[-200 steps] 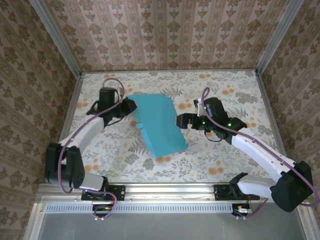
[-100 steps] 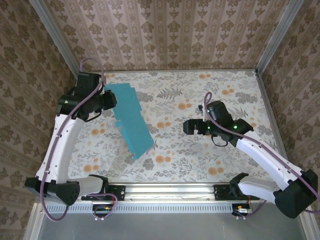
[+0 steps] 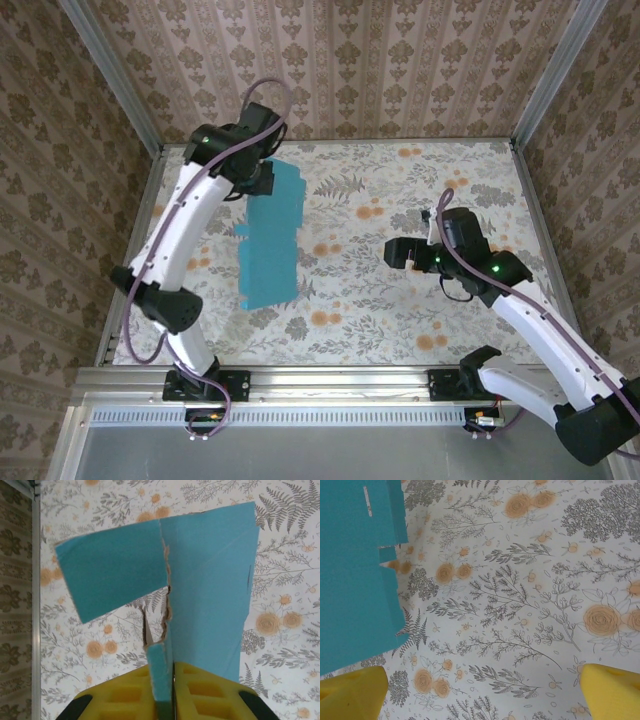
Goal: Fold the paper box
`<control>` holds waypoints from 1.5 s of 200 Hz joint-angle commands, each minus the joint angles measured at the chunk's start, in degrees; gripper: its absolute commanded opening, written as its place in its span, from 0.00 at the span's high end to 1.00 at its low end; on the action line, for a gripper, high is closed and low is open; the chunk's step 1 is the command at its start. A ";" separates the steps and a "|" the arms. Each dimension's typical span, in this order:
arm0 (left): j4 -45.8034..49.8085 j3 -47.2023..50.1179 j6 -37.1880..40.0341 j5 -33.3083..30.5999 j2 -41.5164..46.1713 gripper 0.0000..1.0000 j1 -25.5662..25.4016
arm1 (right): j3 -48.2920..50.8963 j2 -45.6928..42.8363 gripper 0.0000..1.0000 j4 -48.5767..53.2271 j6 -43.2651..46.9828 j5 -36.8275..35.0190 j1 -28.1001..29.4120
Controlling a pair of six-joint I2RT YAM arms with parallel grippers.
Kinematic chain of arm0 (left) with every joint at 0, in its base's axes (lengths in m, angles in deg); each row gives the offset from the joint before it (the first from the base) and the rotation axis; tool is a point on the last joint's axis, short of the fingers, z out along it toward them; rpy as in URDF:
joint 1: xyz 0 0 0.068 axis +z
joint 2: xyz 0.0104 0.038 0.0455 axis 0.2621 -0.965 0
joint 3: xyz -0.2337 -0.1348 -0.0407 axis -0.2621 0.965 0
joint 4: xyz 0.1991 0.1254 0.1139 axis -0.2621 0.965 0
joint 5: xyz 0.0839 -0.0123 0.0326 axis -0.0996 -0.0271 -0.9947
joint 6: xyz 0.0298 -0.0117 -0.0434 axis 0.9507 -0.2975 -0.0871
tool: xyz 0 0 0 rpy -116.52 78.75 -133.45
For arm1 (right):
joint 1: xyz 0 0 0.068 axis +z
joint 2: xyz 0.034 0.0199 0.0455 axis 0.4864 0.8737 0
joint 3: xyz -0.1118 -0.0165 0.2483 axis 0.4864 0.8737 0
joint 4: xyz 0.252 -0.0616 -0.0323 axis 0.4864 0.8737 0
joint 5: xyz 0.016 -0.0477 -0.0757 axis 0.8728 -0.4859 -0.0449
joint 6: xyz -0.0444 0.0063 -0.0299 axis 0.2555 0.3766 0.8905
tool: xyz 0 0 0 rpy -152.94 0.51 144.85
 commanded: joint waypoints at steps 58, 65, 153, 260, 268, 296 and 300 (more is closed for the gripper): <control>5.13 1.00 3.47 -5.48 5.67 0.85 4.63 | 1.60 -0.22 0.00 0.24 -2.06 0.33 -0.38; 5.31 1.68 3.72 -5.92 6.90 0.85 5.54 | 1.63 -0.02 0.00 -0.03 -2.23 0.50 -0.48; 11.60 2.69 4.99 -11.34 9.49 0.87 6.83 | 3.22 1.12 0.00 -3.72 -4.03 1.95 -0.40; -3.35 3.14 -4.68 4.68 -15.60 0.80 -12.20 | 6.26 -5.05 0.00 1.28 -2.80 1.46 -5.78; -5.53 2.43 -4.88 7.51 -16.99 0.78 -13.00 | 6.45 -5.38 0.00 1.58 -2.63 1.85 -6.27; -15.55 4.36 -5.88 20.71 -16.71 0.58 -12.80 | 6.92 -5.48 0.00 1.70 -2.47 3.12 -6.66; -16.99 5.31 -6.02 22.00 -16.09 0.55 -12.57 | 7.03 -5.54 0.00 1.50 -2.42 3.45 -6.65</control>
